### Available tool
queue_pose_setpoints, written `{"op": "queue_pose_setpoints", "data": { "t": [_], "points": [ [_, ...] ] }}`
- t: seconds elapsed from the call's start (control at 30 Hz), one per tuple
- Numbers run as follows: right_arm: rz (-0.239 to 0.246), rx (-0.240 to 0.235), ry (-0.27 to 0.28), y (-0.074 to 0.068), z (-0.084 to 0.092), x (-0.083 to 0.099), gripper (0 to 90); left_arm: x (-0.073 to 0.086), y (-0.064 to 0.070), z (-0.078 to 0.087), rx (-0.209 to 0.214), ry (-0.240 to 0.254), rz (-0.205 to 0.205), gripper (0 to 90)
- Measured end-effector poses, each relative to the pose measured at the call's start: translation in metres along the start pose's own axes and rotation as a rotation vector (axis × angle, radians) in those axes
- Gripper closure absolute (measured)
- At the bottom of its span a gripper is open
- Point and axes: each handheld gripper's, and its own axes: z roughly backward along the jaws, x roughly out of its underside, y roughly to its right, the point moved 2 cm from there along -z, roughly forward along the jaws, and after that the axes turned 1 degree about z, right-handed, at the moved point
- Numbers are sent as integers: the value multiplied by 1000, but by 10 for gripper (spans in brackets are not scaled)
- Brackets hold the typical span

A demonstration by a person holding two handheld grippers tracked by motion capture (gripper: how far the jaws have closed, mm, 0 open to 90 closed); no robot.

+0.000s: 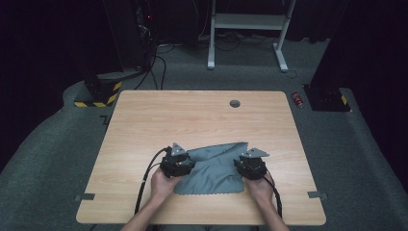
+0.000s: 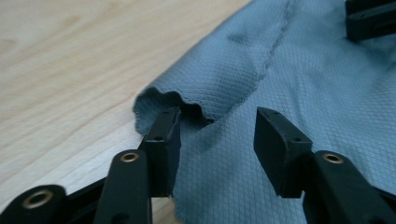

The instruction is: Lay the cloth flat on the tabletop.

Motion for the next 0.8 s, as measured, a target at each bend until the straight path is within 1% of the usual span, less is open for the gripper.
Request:
{"op": "queue_pose_setpoints", "data": {
  "t": [0.07, 0.1, 0.2, 0.23, 0.27, 0.3, 0.33, 0.43, 0.47, 0.5, 0.53, 0.57, 0.6, 0.63, 0.67, 0.7, 0.73, 0.77, 0.8],
  "points": [
    [-1, -1, 0, 0, 0, 0, 664, -2, 0, -6, 2, -18, 0, 570],
    [-1, -1, 0, 0, 0, 0, 664, -2, 0, -6, 2, -18, 0, 609],
    [2, 0, 0, 0, 0, 0, 663, -7, 2, -14, 36, -22, 0, 733],
    [0, 1, 0, 0, 0, 0, 663, -8, 2, -15, 47, -21, 12, 776],
    [1, 1, -1, 0, 0, 0, 663, -8, 2, -15, 47, -21, 12, 810],
    [1, 1, 0, 0, 0, 0, 662, -11, -1, -17, 79, -15, 44, 853],
    [1, 2, 0, 0, 0, 0, 662, -14, -2, -17, 83, -9, 48, 876],
    [3, 2, 0, 0, 0, 0, 662, -27, -7, -14, 91, 21, 62, 893],
    [3, 2, 0, 0, 0, 0, 662, -27, -7, -14, 91, 21, 62, 894],
    [4, 2, 0, 0, 0, 0, 662, -38, -11, -11, 89, 40, 70, 894],
    [4, 2, 0, 0, 0, 0, 662, -38, -11, -11, 89, 40, 70, 895],
    [4, 2, 0, 0, 0, 0, 662, -49, -16, -9, 85, 60, 84, 894],
    [4, 2, 0, 0, 0, 0, 662, -55, -21, -10, 79, 63, 95, 895],
    [4, 2, 0, 0, 0, 0, 662, -57, -24, -11, 73, 75, 108, 895],
    [4, 2, 0, 0, 0, 0, 662, -58, -30, -13, 76, 77, 139, 894],
    [4, 1, 0, 0, 0, 0, 662, -59, -35, -17, 68, 67, 167, 894],
    [4, 2, 0, 0, 0, 0, 662, -59, -40, -20, 53, 59, 183, 891],
    [5, 1, 0, 0, 0, 0, 662, -59, -46, -24, 35, 39, 193, 881],
    [5, 1, 0, 0, 0, 0, 662, -57, -51, -28, 17, 24, 212, 840]
  ]
}}
